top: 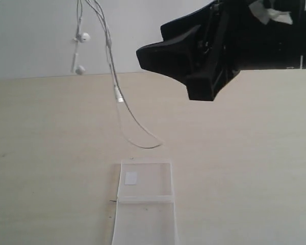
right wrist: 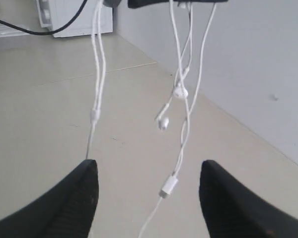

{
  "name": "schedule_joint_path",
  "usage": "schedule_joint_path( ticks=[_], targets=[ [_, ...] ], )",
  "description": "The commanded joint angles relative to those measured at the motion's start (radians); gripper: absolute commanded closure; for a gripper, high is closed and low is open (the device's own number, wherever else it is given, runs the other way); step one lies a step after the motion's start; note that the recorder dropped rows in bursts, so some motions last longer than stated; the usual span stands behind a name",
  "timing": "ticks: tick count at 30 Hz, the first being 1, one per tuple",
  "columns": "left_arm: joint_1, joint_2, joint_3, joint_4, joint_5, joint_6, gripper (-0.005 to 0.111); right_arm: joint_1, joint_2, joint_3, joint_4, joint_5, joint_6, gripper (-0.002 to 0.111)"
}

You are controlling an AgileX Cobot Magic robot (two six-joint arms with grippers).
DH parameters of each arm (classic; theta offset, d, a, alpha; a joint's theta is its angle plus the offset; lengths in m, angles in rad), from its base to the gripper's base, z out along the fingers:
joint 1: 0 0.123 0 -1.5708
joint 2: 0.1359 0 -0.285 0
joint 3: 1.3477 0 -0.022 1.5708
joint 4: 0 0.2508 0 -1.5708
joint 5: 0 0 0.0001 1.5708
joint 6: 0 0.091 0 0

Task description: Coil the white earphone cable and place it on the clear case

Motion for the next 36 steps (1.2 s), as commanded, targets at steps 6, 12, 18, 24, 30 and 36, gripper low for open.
schedule_joint_path(
  ticks=[6, 12, 18, 24, 30, 36],
  targets=[
    [0.12, 0.119, -0.072, 0.012, 0.195, 0.0, 0.107, -0.005, 0.14, 0.004, 0.264, 0.021, -0.378, 0.05],
    [0.12, 0.157, -0.108, 0.062, 0.27, -0.034, 0.107, -0.005, 0.172, 0.004, 0.264, 0.007, -0.417, 0.05],
    [0.12, 0.16, -0.108, 0.085, 0.283, -0.102, 0.107, -0.005, 0.172, 0.004, 0.264, 0.011, -0.424, 0.05],
    [0.12, 0.162, -0.108, 0.136, 0.3, -0.137, 0.107, -0.005, 0.172, 0.004, 0.264, 0.054, -0.424, 0.05],
    [0.12, 0.162, -0.108, 0.139, 0.336, -0.139, 0.107, -0.005, 0.172, 0.004, 0.264, 0.113, -0.424, 0.05],
    [0.12, 0.162, -0.108, 0.162, 0.346, -0.135, 0.107, -0.005, 0.172, 0.004, 0.264, 0.12, -0.398, 0.039]
  ],
)
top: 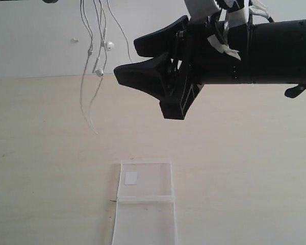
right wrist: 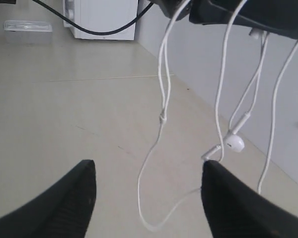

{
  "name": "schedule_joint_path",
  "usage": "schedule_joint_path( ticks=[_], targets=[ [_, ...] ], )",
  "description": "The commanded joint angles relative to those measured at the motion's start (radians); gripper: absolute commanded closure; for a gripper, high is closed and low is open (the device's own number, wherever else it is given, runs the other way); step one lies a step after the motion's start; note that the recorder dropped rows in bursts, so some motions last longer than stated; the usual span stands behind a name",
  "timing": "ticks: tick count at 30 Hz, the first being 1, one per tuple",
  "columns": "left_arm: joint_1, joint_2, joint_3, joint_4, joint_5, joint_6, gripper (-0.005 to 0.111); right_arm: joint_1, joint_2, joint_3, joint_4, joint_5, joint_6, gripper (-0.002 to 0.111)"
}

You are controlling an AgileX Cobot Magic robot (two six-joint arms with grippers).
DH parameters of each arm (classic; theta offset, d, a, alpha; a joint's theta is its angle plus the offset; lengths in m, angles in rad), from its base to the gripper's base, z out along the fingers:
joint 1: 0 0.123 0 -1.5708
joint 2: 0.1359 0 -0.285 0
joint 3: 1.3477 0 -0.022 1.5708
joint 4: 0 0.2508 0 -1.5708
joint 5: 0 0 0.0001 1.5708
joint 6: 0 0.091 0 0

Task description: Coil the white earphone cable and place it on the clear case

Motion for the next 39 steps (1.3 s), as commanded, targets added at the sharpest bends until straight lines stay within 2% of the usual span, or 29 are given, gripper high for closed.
schedule_joint_path(
  ticks=[1, 2, 5, 10, 15, 24, 32, 39],
  targets=[
    [0.003, 0.0, -0.006, 0.032, 0.018, -0.004, 0.107, -0.005, 0.002, 0.004, 0.009, 0.013, 0.018, 0.034],
    [0.003, 0.0, -0.006, 0.039, 0.018, -0.004, 0.107, -0.005, 0.002, 0.004, 0.009, -0.003, 0.026, 0.027],
    [0.003, 0.0, -0.006, 0.041, 0.041, -0.004, 0.107, -0.005, 0.002, 0.004, 0.009, -0.049, 0.059, 0.016],
    [0.003, 0.0, -0.006, 0.041, 0.136, -0.008, 0.107, -0.005, 0.002, 0.004, 0.009, -0.049, 0.072, 0.011],
    [0.003, 0.0, -0.006, 0.045, 0.215, -0.008, 0.107, -0.005, 0.002, 0.004, 0.009, -0.044, 0.074, 0.009],
    [0.003, 0.0, -0.006, 0.045, 0.255, -0.008, 0.107, -0.005, 0.002, 0.004, 0.009, -0.022, 0.074, 0.009],
    [0.003, 0.0, -0.006, 0.039, 0.351, -0.008, 0.107, -0.005, 0.002, 0.004, 0.009, 0.025, 0.074, 0.009],
    [0.003, -0.003, -0.006, -0.023, 0.396, -0.008, 0.107, -0.005, 0.002, 0.004, 0.009, 0.039, 0.072, 0.009]
  ],
)
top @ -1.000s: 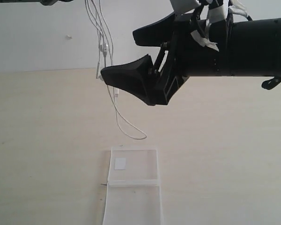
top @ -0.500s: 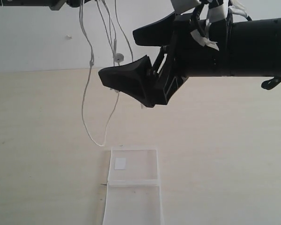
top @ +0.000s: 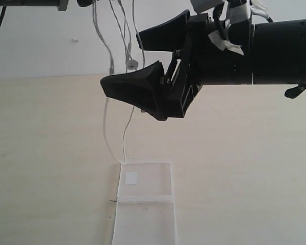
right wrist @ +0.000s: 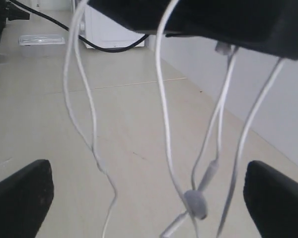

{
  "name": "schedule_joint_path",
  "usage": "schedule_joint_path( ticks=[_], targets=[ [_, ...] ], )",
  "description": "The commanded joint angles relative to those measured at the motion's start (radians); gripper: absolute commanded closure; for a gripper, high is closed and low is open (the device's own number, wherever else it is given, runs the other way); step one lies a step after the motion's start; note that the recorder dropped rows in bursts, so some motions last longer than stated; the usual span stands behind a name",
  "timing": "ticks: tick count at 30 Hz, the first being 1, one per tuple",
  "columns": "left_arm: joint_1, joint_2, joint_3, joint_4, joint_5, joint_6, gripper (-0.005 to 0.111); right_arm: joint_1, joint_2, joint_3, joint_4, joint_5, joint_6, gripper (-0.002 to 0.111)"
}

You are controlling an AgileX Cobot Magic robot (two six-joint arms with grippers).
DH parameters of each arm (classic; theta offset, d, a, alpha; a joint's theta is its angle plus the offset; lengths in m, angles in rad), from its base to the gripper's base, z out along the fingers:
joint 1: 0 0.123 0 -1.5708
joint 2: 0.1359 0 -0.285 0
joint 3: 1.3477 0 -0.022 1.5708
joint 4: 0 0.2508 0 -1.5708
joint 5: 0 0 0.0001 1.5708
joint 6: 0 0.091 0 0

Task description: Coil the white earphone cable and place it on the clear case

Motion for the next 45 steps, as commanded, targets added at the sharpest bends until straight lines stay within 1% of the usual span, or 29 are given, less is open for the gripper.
schedule_joint_path(
  ticks=[1, 8, 14, 18, 23, 26, 30, 32, 38, 45],
  targets=[
    [0.003, -0.004, -0.006, -0.038, 0.048, -0.008, 0.107, -0.005, 0.002, 0.004, 0.009, 0.001, 0.004, 0.009],
    [0.003, -0.006, -0.006, -0.043, 0.049, -0.008, 0.107, -0.005, 0.002, 0.004, 0.009, 0.004, 0.004, 0.009],
    [0.003, -0.006, -0.006, -0.053, 0.019, -0.008, 0.107, -0.005, 0.002, 0.004, 0.009, 0.008, 0.004, 0.009],
    [-0.025, -0.006, -0.01, -0.126, 0.019, 0.009, 0.107, -0.005, 0.005, 0.004, 0.009, 0.03, 0.006, 0.009],
    [-0.07, -0.006, -0.029, -0.069, -0.009, 0.023, 0.107, -0.005, 0.016, 0.004, 0.009, 0.039, 0.006, 0.009],
    [-0.081, -0.006, -0.029, -0.063, -0.033, 0.023, 0.107, -0.005, 0.016, 0.004, 0.009, 0.042, 0.006, 0.015],
    [-0.081, -0.006, -0.029, -0.05, -0.043, 0.023, 0.107, -0.005, 0.016, 0.004, 0.009, 0.042, 0.006, 0.032],
    [-0.081, -0.006, -0.029, -0.05, -0.043, 0.023, 0.107, -0.005, 0.016, 0.004, 0.009, 0.042, 0.008, 0.037],
    [-0.081, -0.006, -0.029, -0.051, -0.099, 0.023, 0.107, -0.005, 0.016, 0.004, 0.009, 0.04, 0.008, 0.033],
    [-0.081, -0.006, -0.029, -0.051, -0.129, 0.023, 0.107, -0.005, 0.016, 0.004, 0.009, 0.038, 0.008, 0.033]
  ],
)
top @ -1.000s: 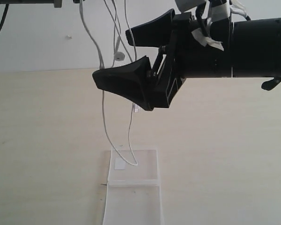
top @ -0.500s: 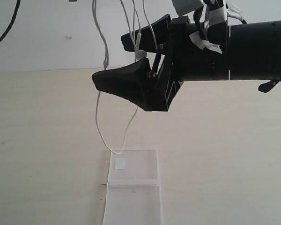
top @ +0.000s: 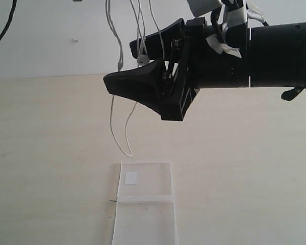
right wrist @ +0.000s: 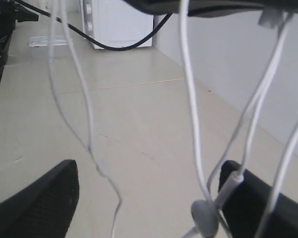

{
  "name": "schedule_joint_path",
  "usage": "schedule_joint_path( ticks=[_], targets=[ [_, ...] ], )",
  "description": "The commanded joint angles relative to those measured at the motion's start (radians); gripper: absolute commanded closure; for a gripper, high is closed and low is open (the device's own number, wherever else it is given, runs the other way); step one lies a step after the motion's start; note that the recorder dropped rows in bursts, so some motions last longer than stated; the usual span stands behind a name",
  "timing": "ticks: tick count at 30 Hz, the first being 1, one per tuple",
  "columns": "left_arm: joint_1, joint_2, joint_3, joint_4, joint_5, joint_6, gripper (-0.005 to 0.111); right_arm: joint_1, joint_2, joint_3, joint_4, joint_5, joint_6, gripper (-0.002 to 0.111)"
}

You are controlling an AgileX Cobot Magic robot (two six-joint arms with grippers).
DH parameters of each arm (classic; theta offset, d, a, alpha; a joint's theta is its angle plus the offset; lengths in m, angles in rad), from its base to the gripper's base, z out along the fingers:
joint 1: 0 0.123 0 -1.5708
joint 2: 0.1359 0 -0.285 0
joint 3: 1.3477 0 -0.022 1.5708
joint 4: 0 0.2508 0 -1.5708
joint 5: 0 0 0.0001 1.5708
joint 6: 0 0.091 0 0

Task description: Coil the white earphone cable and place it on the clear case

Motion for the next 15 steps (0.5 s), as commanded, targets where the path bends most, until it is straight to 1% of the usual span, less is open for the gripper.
schedule_joint_path(
  ticks=[1, 12, 15],
  targets=[
    [-0.005, -0.006, -0.007, -0.006, -0.026, 0.005, 0.107, -0.005, 0.0, 0.004, 0.009, 0.008, 0.004, 0.033],
    [-0.005, -0.006, -0.007, -0.008, -0.026, 0.005, 0.107, -0.005, 0.0, 0.004, 0.009, 0.008, 0.004, 0.035],
    [-0.005, -0.006, -0.007, -0.035, -0.026, 0.005, 0.107, -0.005, 0.0, 0.004, 0.009, 0.008, 0.011, 0.035]
  ],
)
